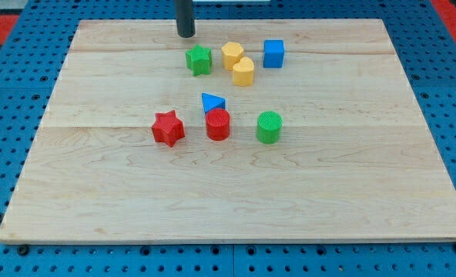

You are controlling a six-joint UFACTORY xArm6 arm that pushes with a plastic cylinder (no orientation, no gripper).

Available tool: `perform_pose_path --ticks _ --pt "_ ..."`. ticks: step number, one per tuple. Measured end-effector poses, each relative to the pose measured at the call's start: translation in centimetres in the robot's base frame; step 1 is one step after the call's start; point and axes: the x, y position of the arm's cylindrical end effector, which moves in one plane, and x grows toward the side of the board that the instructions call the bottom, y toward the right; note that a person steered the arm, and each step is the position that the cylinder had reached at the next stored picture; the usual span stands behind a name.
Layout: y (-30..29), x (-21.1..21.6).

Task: Place the green star to the bottom left of the hexagon

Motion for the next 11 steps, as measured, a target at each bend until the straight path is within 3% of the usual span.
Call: perform_pose_path --ticks 3,5,11 --pt "0.0 3.4" --pt "-0.1 8.6" --pt "2.5 10.7"
